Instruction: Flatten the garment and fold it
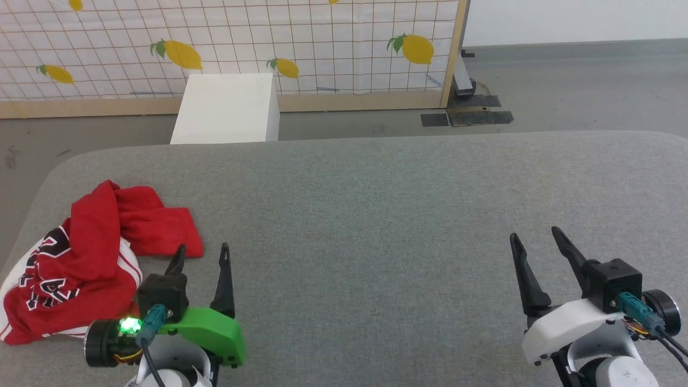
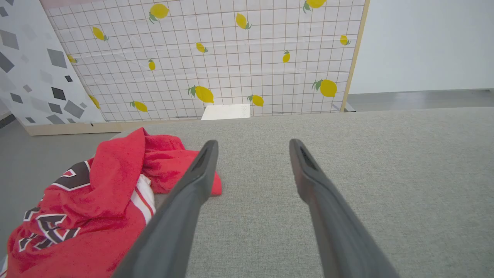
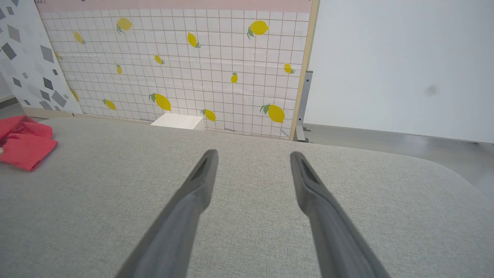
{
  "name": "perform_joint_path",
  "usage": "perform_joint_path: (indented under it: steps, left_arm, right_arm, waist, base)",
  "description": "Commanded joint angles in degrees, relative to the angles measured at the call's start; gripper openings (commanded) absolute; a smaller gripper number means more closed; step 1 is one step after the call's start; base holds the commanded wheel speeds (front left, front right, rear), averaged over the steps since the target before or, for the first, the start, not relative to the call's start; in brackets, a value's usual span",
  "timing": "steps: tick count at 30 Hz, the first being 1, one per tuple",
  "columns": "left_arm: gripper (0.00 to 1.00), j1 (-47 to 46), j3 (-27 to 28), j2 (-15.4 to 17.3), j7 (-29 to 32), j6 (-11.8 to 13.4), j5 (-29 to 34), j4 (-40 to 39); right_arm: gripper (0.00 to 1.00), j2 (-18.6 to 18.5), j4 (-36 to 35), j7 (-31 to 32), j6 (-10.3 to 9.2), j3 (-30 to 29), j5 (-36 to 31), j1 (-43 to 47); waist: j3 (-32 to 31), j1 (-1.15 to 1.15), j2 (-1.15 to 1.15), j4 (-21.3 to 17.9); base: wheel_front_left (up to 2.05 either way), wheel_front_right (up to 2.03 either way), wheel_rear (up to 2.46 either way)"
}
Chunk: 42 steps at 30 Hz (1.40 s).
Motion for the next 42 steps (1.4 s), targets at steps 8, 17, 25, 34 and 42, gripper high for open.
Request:
perform_joint_path:
  steps: [8,17,25,34,42]
  left_arm:
    - [1.0,0.07,-0.75,-0.04,-1.51,0.67,-0.91,0.67]
    - [1.0,0.1,-1.36,-0.06,-2.55,0.98,-1.41,1.15]
    - [1.0,-0.12,-1.73,-0.09,-3.73,1.41,-2.13,1.73]
    - [1.0,0.15,-1.46,-0.11,-5.03,1.93,-3.16,2.25]
    - [1.0,0.65,-1.29,-0.13,-5.97,2.18,-3.68,2.55]
  right_arm:
    - [1.0,0.0,1.03,-1.53,-0.01,-0.58,1.89,0.97]
    - [1.0,0.0,1.67,-2.58,-0.02,-0.97,2.94,1.36]
    - [1.0,0.01,2.21,-3.76,-0.03,-1.05,4.1,1.92]
    - [1.0,0.01,2.97,-5.07,-0.03,-0.74,5.17,2.53]
    - [1.0,0.01,3.87,-6.02,-0.04,-0.29,6.34,2.91]
  waist:
    - [-0.01,0.0,0.0,0.03]
    - [-0.03,0.0,0.0,0.08]
    - [0.06,0.0,0.0,1.49]
    - [-0.03,0.0,0.0,6.11]
    - [-0.26,0.0,0.0,10.19]
  base:
    - [0.0,0.0,0.0]
    - [0.0,0.0,0.0]
    - [0.0,0.0,0.0]
    - [0.0,0.0,0.0]
    - [0.0,0.0,0.0]
